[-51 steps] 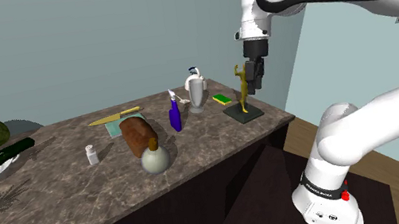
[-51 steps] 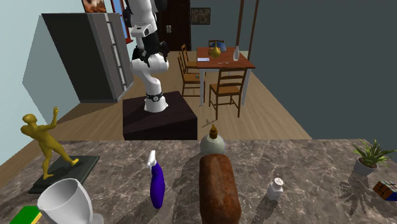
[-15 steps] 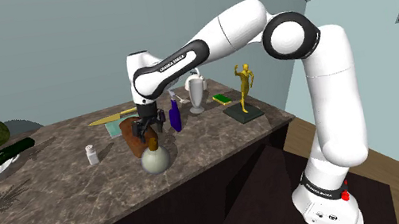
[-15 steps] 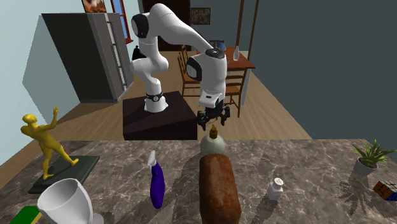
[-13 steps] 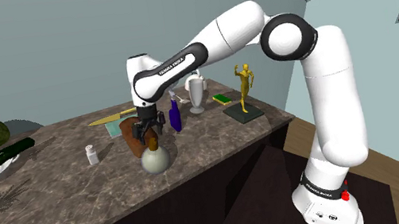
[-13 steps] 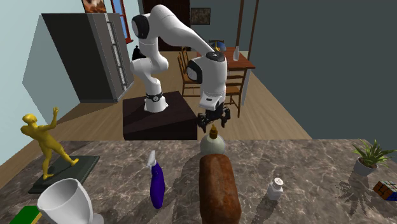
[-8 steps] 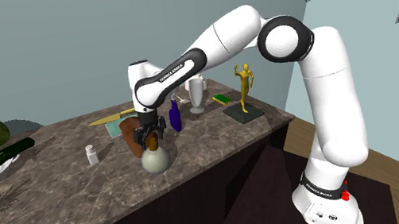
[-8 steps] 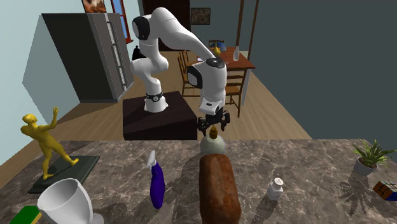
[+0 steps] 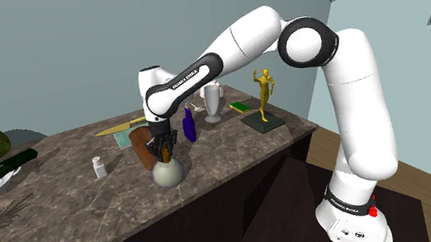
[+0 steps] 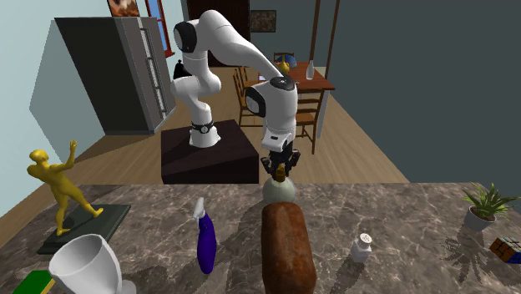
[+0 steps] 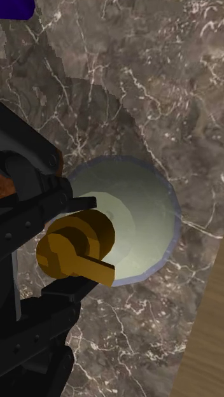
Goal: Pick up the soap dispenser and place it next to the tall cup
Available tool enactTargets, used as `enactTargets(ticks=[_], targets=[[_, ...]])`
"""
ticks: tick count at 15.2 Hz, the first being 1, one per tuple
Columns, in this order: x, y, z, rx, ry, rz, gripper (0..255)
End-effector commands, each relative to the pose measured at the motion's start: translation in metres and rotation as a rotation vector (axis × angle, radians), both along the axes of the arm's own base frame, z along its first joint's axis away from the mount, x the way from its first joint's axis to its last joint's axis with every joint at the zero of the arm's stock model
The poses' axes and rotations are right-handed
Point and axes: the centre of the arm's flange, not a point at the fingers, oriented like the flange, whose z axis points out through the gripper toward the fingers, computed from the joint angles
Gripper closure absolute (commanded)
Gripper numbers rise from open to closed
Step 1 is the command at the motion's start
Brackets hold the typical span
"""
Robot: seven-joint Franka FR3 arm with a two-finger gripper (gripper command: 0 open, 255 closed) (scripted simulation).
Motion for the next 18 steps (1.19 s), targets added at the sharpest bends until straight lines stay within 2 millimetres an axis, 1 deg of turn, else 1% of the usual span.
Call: enactTargets(ticks=[1, 8, 18], targets=[[0.000, 0.000, 0.000, 0.000, 0.000, 0.000, 255], [0.000, 0.000, 0.000, 0.000, 0.000, 0.000, 255], [0.000, 0.000, 0.053, 0.000, 0.000, 0.000, 255]])
